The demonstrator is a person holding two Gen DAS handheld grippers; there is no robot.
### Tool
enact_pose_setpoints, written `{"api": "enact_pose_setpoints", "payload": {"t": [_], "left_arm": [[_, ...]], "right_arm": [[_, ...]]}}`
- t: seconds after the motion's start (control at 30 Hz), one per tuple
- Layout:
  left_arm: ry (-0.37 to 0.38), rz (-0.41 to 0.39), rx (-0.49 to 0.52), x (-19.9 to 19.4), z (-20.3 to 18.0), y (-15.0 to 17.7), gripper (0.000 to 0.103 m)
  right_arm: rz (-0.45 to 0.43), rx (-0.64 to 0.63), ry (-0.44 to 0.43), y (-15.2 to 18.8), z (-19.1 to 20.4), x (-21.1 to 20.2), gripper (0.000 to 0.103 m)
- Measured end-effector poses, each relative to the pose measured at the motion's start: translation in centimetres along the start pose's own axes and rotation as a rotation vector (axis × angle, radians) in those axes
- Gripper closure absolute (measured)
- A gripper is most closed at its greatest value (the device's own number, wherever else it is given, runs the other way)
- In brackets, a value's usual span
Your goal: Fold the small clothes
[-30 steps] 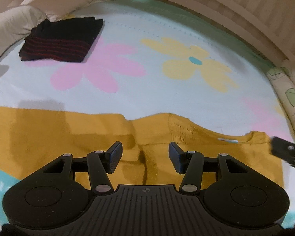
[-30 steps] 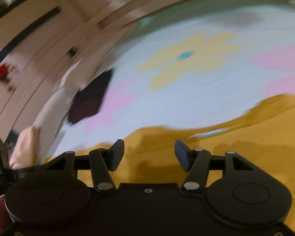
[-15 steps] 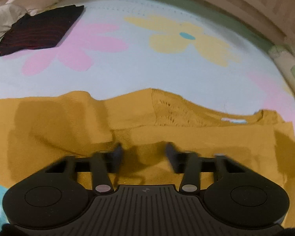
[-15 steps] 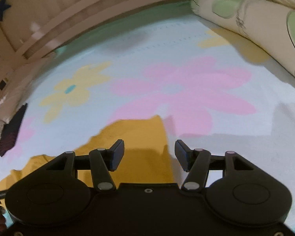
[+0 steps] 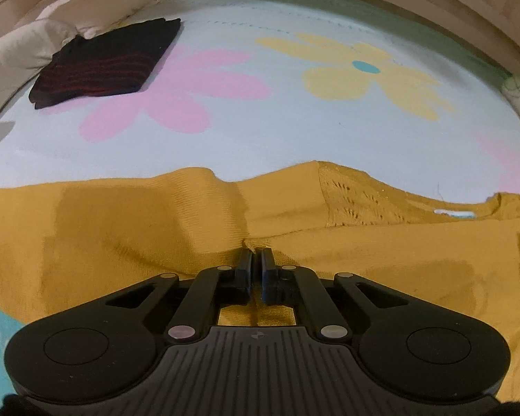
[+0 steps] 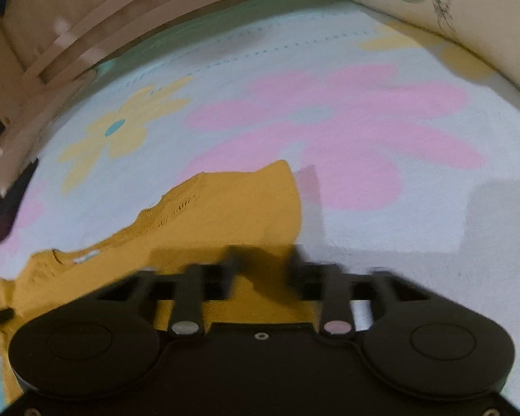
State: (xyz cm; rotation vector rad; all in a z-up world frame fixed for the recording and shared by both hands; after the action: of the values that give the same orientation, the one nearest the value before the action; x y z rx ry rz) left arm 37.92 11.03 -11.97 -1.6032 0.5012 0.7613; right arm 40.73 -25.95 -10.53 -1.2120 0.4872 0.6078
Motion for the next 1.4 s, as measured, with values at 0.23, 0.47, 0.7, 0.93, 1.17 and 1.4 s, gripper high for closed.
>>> {"api": "enact_pose_setpoints", "payload": {"t": [0.23,0.47,0.7,0.93,1.17,1.4], "left_arm": [[0.027,0.006,0.003,0.0,-0.1,0.0,0.092],[0.190,0.038,-0.072,-0.7,1.1,0.2,0.030],[0.092,-0.035,-0.104,-3.3,6.2,-1.2,0.025],[-0.046,-0.105,-0.243,-5.8,15.4,-2.0,0.020],[-0.190,-0.122,-0.398,-6.8,26.0,-0.9,0.016],[-0.260,-0.108,-0.571,-6.9,33.3,1.6,0.016]], "right_arm": [[0.007,-0.042,0.094,-0.8,-1.5,-0.6,0.081],[-0.064,-0.108,0.097,-2.8,1.2,-3.2,0.022],[-0.022,-0.150,-0.069,-1.8,7.6,-6.6,0.000],[0.061,-0.184,-0.182,1.9,13.1,-8.3,0.000],[0.079,-0.248,-0.269,4.5,18.0,-9.5,0.000],[0.098,-0.266,-0.326,5.5,21.0,-9.1,0.000]]}}
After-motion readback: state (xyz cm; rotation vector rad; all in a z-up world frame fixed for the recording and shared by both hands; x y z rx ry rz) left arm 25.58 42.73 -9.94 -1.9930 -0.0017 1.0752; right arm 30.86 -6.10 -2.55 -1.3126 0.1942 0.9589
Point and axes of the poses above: each gripper's, at about its wrist camera, not at the fingertips, and x roughly the way its jaws point, z to its left, y to its underside, the point moved 7 cm from there along x, roughly the way its jaws point, and after that the axes turned 10 degrees about -z, right-handed, at the moved point
